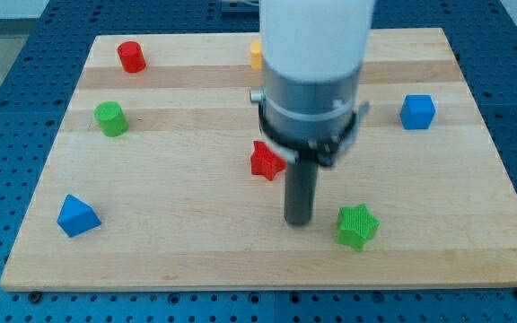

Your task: Push the red star below the yellow hexagon

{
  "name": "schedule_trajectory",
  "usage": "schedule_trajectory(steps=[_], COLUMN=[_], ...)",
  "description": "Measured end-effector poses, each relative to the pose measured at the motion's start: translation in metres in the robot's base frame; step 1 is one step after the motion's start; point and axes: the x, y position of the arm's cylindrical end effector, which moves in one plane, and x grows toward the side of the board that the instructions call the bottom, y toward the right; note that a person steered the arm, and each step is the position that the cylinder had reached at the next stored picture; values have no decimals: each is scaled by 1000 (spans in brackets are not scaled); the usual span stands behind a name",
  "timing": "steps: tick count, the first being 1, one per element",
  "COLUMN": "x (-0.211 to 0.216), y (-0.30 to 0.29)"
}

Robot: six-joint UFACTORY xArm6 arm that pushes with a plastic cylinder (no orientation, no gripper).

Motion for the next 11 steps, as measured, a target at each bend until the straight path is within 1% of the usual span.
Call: schedule_trajectory(steps=[1,2,3,4,5,6,7,9,11], x=[40,27,3,-2,0,-20,-41,-40,-40], y=[17,38,57,57,41,26,29,64,86])
